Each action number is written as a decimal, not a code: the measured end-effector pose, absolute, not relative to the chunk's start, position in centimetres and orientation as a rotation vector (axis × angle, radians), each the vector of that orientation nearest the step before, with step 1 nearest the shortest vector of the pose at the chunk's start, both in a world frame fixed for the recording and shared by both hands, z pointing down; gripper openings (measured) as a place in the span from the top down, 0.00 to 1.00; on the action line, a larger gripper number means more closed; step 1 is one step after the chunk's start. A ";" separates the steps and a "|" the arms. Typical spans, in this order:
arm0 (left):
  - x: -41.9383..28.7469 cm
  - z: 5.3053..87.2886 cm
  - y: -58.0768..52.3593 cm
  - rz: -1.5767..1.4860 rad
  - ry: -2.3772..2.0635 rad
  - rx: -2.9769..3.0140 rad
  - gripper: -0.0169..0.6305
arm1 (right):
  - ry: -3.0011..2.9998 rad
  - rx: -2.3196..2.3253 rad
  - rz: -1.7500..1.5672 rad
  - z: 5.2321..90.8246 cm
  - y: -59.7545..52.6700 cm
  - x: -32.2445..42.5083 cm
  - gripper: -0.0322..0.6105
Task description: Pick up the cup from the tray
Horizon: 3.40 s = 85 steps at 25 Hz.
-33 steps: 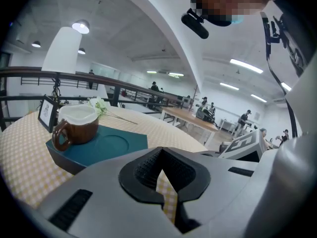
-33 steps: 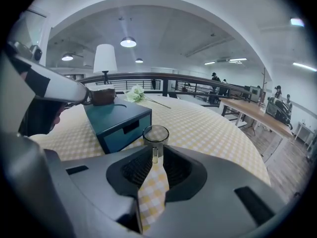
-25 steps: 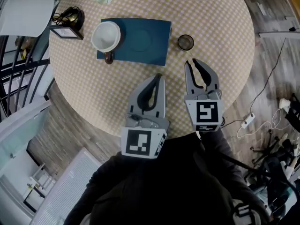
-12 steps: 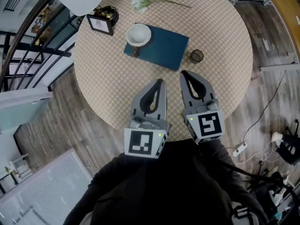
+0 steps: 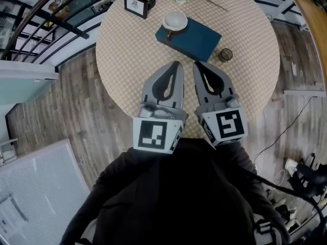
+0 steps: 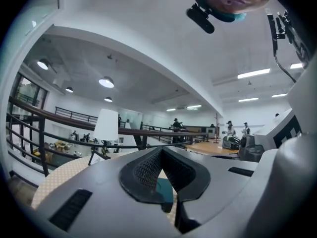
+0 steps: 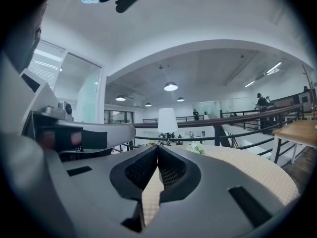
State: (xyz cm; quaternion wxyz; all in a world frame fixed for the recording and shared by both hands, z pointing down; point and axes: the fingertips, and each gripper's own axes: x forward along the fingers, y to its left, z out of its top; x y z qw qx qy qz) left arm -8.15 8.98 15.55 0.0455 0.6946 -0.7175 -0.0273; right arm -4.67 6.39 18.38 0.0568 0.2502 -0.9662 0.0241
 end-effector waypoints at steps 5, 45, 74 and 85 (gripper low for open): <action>-8.5 14.7 10.2 -0.118 -2.246 2.091 0.97 | -2.941 0.713 0.058 18.0 7.5 -5.1 0.94; -6.6 16.3 10.8 0.010 -2.177 2.138 0.97 | -2.945 0.804 0.025 18.8 6.3 -3.3 0.94; -25.9 29.7 3.7 0.092 -1.793 1.984 0.97 | -2.442 1.205 0.326 33.7 -3.0 -19.3 0.76; -24.4 31.2 2.0 0.092 -1.666 2.022 0.97 | -2.378 1.296 0.313 34.3 -3.9 -17.0 0.81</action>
